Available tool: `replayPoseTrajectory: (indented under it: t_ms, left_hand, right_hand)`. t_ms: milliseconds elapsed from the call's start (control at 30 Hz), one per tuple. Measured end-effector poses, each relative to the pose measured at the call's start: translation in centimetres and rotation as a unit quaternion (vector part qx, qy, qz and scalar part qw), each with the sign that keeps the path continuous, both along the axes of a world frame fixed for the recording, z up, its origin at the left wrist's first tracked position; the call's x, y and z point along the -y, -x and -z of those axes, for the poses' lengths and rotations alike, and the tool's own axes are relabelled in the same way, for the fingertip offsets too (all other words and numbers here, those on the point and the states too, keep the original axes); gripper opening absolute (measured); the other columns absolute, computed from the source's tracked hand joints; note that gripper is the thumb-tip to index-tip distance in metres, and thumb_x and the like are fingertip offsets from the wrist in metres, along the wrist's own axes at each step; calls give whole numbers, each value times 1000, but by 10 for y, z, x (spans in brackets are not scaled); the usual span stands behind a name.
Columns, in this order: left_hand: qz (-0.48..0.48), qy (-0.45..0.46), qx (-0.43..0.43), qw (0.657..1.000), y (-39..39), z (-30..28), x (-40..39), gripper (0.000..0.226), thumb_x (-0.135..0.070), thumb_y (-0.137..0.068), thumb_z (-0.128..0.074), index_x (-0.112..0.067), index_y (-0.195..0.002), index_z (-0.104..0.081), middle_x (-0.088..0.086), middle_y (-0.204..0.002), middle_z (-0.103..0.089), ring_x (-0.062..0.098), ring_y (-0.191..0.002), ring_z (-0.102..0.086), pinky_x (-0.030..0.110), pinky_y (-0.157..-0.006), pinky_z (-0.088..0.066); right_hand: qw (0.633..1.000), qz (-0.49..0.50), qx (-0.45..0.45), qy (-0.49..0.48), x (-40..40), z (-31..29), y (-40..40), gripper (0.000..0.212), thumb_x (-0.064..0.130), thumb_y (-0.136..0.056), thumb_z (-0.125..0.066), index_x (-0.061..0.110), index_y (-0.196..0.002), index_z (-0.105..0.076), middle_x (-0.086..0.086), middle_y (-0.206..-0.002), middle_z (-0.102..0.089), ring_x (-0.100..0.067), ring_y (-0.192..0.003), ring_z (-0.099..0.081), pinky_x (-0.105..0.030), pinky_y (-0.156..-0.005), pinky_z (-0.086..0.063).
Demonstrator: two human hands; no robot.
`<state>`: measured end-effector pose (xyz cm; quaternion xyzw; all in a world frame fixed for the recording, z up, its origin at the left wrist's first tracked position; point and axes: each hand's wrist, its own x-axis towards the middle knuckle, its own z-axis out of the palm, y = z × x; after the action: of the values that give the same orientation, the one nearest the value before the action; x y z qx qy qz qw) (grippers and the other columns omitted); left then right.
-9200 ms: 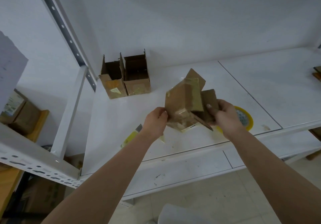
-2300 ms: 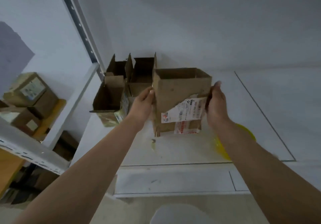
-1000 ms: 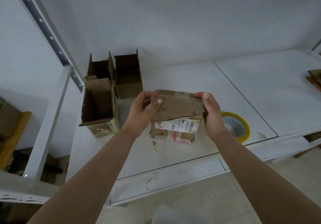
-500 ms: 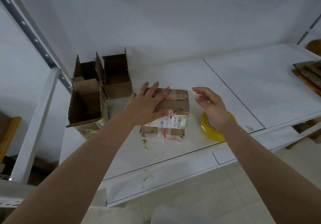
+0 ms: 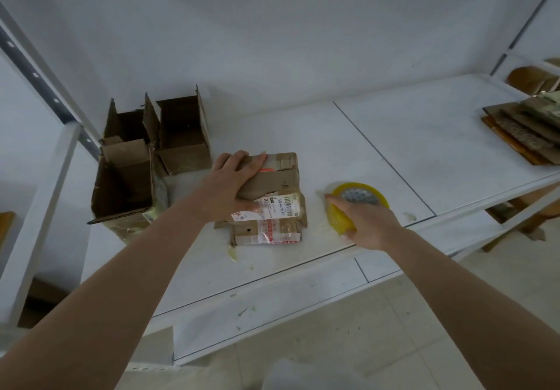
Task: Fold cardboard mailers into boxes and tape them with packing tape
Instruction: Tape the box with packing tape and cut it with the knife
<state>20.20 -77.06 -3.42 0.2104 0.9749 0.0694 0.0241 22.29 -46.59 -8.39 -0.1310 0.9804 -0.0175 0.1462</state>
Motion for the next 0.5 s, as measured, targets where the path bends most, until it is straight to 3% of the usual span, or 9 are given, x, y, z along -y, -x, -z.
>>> replayPoseTrajectory:
  t_ms: [67,133,300,367,500]
  left_hand:
    - [-8,-10,-5,1000,-1,-4,-1,103,-49,-81,-70,-33,-154,0,6,-154,-16,31,-137,-13,47,-114,-20]
    - [-15,-20,-6,1000,-2,-11,-3,102,-51,-81,-69,-36,-154,1,4,-154,-16,31,-136,-13,48,-114,-21]
    - [26,13,7,1000,-9,-24,-17,100,-57,-79,-67,-39,-153,-1,3,-152,-16,30,-135,-12,48,-112,-26]
    - [35,50,-5,998,-16,-19,-29,100,-59,-81,-64,-38,-153,1,6,-153,-15,32,-135,-13,48,-110,-31]
    - [9,72,-12,997,-21,-11,-37,100,-60,-82,-61,-38,-152,7,4,-157,-5,33,-139,-8,51,-110,-33]
  right_hand:
    - [998,15,-6,60,-5,-11,6,84,31,-88,-65,47,-150,-11,1,-150,-40,-25,-135,-42,-37,-101,-43]
    - [981,71,-3,182,-13,-32,14,76,27,-87,-69,43,-148,-26,-3,-138,-51,-24,-128,-49,-36,-103,-42]
    - [883,155,-32,443,-24,-91,19,53,18,-86,-71,34,-132,-50,-5,-102,-63,-19,-85,-62,-27,-75,-45]
    - [853,143,-28,501,-19,-115,14,46,19,-86,-71,36,-126,-54,-1,-96,-66,-12,-78,-66,-23,-67,-50]
    - [848,74,23,524,5,-138,3,39,20,-86,-70,38,-118,-58,2,-94,-70,-8,-77,-69,-20,-66,-53]
